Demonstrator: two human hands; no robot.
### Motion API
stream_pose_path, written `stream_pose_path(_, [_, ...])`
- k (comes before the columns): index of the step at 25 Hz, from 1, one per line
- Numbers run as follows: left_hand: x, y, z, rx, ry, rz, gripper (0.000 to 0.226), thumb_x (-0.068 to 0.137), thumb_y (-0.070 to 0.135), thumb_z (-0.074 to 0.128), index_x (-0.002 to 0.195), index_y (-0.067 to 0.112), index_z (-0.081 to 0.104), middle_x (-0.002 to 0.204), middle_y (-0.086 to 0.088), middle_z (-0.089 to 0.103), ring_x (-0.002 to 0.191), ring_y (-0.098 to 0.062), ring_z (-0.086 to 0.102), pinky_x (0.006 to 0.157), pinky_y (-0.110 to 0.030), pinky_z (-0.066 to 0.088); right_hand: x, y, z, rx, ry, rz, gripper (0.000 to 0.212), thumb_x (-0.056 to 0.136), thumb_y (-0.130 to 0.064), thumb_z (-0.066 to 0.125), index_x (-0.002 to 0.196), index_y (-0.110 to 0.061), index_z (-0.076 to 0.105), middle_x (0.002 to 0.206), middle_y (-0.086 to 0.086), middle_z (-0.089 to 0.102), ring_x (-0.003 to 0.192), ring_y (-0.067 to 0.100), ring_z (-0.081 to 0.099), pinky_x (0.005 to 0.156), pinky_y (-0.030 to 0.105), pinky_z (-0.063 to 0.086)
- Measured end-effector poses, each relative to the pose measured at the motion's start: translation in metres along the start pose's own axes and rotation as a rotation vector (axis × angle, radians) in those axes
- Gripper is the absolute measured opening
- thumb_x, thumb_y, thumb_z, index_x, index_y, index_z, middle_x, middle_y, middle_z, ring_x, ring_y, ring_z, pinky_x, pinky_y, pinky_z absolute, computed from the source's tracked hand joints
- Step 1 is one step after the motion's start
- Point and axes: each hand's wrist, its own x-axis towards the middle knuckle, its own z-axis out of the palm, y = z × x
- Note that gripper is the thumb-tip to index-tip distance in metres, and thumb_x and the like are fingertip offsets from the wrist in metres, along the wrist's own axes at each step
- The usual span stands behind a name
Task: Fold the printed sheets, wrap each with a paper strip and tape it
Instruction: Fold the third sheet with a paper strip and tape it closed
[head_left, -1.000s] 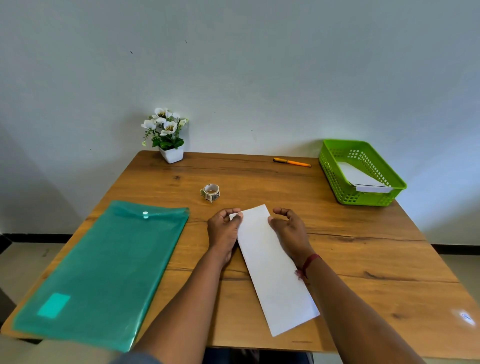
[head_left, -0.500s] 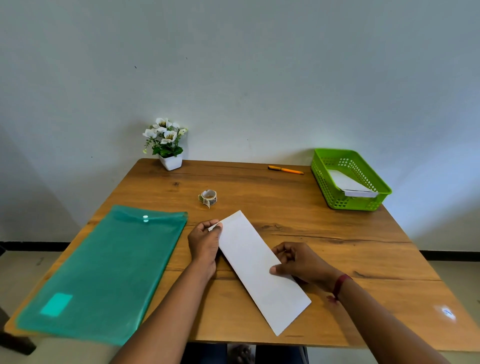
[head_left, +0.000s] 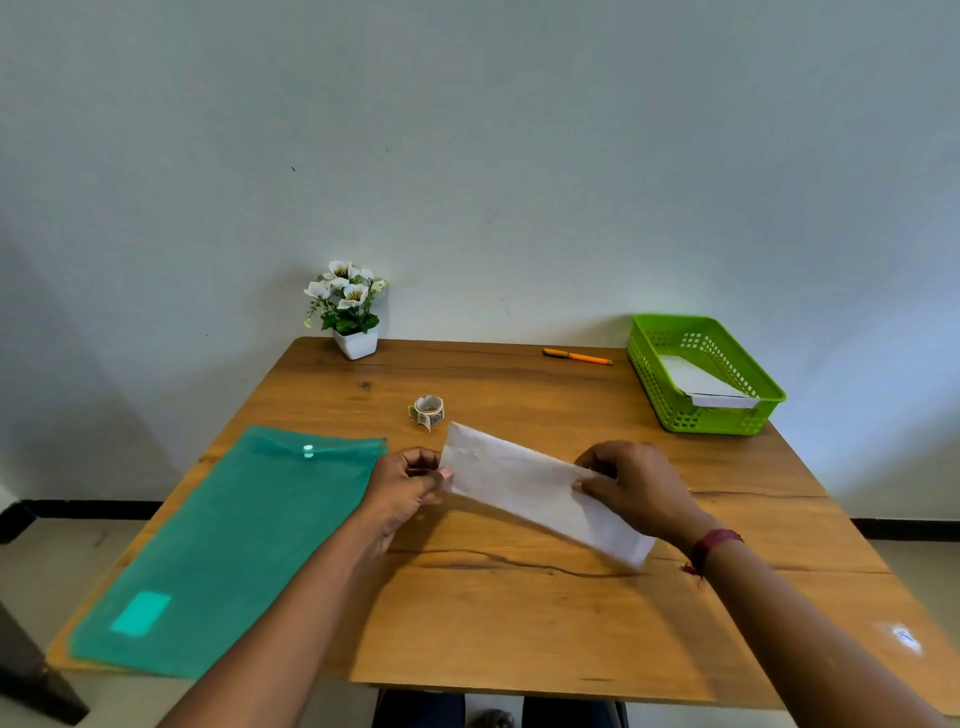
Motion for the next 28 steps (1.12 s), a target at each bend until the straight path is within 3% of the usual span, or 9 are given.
stream_pose_path(3, [0.001,0.006,-0.001,0.077,0.066,0.069,0.019,0.081,0.003,0.077,0.084,0.022,0.076,0.084,-0.001,0.072,0.075,-0.013,0.062,0.065,-0.027,0.049,-0.001,-0.010,0.003,-0.149,0.265,-0.177,0.007,0.081,-0.018,0.079,0.087,-0.019,0.073,0.085,-0.003,0.067,0.072,0.016,0.061,0.055,0.026,0.043])
stream_pose_path(7, [-0.006,0.000,-0.003,-0.041,0.053,-0.029,0.016,0.087,0.000,0.069,0.091,0.014,0.077,0.077,-0.005,0.074,0.063,-0.013,0.061,0.052,-0.022,0.047,-0.015,-0.014,0.032,-0.185,0.381,-0.274,0.014,0.076,-0.005,0.081,0.083,-0.011,0.070,0.090,0.005,0.065,0.073,0.020,0.062,0.055,0.026,0.048])
stream_pose_path(11, [-0.008,-0.010,-0.007,-0.240,0.063,-0.143,0.021,0.093,0.002,0.055,0.099,0.001,0.075,0.099,-0.014,0.074,0.087,-0.023,0.067,0.065,-0.032,0.056,-0.029,-0.008,0.065,-0.122,0.392,-0.244,0.015,0.074,0.002,0.079,0.080,-0.006,0.068,0.093,0.009,0.069,0.073,0.024,0.066,0.055,0.028,0.053])
stream_pose_path(13, [-0.005,-0.013,-0.007,-0.269,0.046,-0.188,0.022,0.091,0.013,0.058,0.103,0.003,0.074,0.102,-0.011,0.074,0.095,-0.024,0.065,0.069,-0.033,0.056,-0.035,-0.003,0.078,-0.114,0.324,-0.179,0.013,0.079,-0.005,0.075,0.090,-0.010,0.069,0.105,0.008,0.070,0.087,0.026,0.069,0.064,0.030,0.056])
stream_pose_path(15, [0.000,-0.015,-0.004,-0.089,0.069,-0.185,0.025,0.091,0.027,0.064,0.107,0.011,0.073,0.106,-0.007,0.072,0.100,-0.021,0.062,0.075,-0.032,0.052,-0.035,0.001,0.089,-0.168,0.188,-0.110,0.028,0.088,-0.024,0.067,0.114,-0.015,0.067,0.132,0.007,0.063,0.119,0.026,0.060,0.091,0.035,0.054])
stream_pose_path(18, [0.005,-0.021,0.006,0.410,0.115,0.006,0.026,0.092,0.030,0.066,0.117,0.022,0.068,0.121,0.005,0.065,0.108,-0.011,0.057,0.084,-0.025,0.043,-0.031,0.007,0.103,-0.254,-0.094,-0.002,0.067,0.095,-0.061,0.037,0.152,-0.026,0.032,0.161,-0.006,0.015,0.152,0.019,0.009,0.124,0.039,0.011])
stream_pose_path(21, [0.004,-0.027,0.014,0.743,0.181,0.187,0.036,0.091,0.028,0.065,0.126,0.023,0.060,0.129,0.003,0.061,0.113,-0.015,0.056,0.085,-0.024,0.045,-0.028,0.010,0.112,-0.289,-0.204,0.035,0.080,0.090,-0.077,0.011,0.156,-0.034,0.002,0.160,-0.010,-0.013,0.149,0.013,-0.018,0.119,0.037,-0.013])
stream_pose_path(25, [-0.004,-0.033,0.015,1.103,0.237,0.339,0.036,0.094,0.037,0.056,0.128,0.025,0.054,0.123,-0.002,0.060,0.100,-0.020,0.062,0.072,-0.028,0.048,-0.026,0.011,0.112,-0.276,-0.209,0.066,0.081,0.088,-0.079,0.003,0.156,-0.036,0.001,0.163,-0.007,-0.011,0.147,0.012,-0.021,0.119,0.039,-0.013])
stream_pose_path(28, [-0.014,-0.032,0.016,1.307,0.336,0.367,0.036,0.094,0.045,0.051,0.121,0.022,0.059,0.113,-0.005,0.057,0.084,-0.017,0.059,0.061,-0.026,0.038,-0.023,0.009,0.112,-0.272,-0.203,0.082,0.081,0.089,-0.077,0.002,0.157,-0.033,0.003,0.165,-0.004,-0.007,0.149,0.013,-0.018,0.121,0.043,-0.009])
